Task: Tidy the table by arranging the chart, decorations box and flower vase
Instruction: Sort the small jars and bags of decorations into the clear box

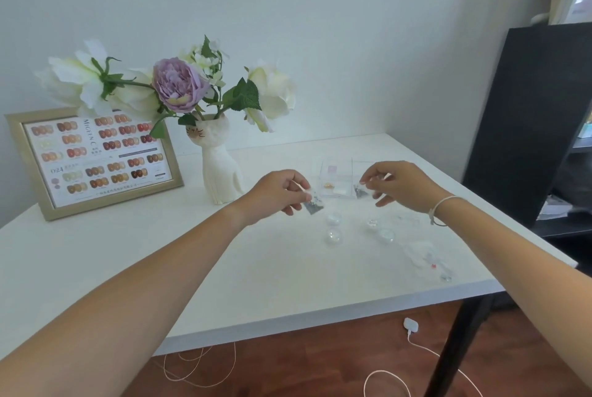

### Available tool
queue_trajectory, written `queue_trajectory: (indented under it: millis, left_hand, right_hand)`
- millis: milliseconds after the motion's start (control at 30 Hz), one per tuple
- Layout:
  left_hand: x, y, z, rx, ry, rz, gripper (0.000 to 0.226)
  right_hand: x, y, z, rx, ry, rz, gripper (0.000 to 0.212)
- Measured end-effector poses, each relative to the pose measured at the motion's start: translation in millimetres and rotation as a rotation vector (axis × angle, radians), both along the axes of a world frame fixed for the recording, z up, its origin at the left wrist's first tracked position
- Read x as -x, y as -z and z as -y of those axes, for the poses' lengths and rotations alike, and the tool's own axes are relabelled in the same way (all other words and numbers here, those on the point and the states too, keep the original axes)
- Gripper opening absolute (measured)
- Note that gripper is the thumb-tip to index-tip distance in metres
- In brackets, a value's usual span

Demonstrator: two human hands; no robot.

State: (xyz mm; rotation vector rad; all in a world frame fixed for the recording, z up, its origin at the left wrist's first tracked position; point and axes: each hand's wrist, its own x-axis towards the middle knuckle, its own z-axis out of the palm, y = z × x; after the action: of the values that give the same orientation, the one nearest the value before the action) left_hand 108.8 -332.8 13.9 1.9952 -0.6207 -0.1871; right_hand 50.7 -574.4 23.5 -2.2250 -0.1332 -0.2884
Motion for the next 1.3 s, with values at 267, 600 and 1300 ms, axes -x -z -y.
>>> queue_trajectory:
  millis: [267,600,1300]
  left_hand:
    - [-39.3,-18.5,27.6,0.107,-0.057,-0.039,0.012]
    - [-87.5,-28.1,67.9,0.003,-0.073,0.04,0.018]
    - [-131.1,7.7,98.4,-0.32,-0.101,0.16,0.023]
  right_hand:
    - [-37.2,-12.9,17.1,0.05,0.07,0.038,0.031]
    - [-74.2,-13.9,31.3,-0.128,0.113,0.067,0.025]
    - [-112.4,0.6,24.0,-0.312,0.182,0.11,0.012]
